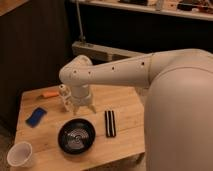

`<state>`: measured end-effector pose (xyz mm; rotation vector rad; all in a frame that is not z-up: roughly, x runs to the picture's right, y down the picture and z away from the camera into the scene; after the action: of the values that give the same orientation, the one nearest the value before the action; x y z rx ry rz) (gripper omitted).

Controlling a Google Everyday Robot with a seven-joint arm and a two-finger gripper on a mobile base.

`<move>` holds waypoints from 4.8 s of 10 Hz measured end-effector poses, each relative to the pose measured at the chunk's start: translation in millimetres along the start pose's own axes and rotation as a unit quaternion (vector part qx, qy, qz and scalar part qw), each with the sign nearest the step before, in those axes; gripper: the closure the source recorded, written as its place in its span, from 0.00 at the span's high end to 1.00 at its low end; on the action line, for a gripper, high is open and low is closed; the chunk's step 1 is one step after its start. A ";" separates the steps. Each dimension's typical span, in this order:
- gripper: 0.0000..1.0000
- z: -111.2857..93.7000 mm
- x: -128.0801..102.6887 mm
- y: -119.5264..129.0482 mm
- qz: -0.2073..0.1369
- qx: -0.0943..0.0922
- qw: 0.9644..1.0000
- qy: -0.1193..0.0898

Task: Knock the bottle over

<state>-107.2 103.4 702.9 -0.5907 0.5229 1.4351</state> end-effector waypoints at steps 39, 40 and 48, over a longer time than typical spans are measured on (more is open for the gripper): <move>0.00 -20.2 -131.4 179.8 -0.190 -0.113 0.952 -0.212; 0.00 -16.7 -133.6 178.0 -0.185 -0.103 0.952 -0.219; 0.00 5.3 -160.0 134.8 -0.101 -0.057 0.971 -0.209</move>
<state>-253.2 -7.7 803.6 -0.4022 0.0443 1.3505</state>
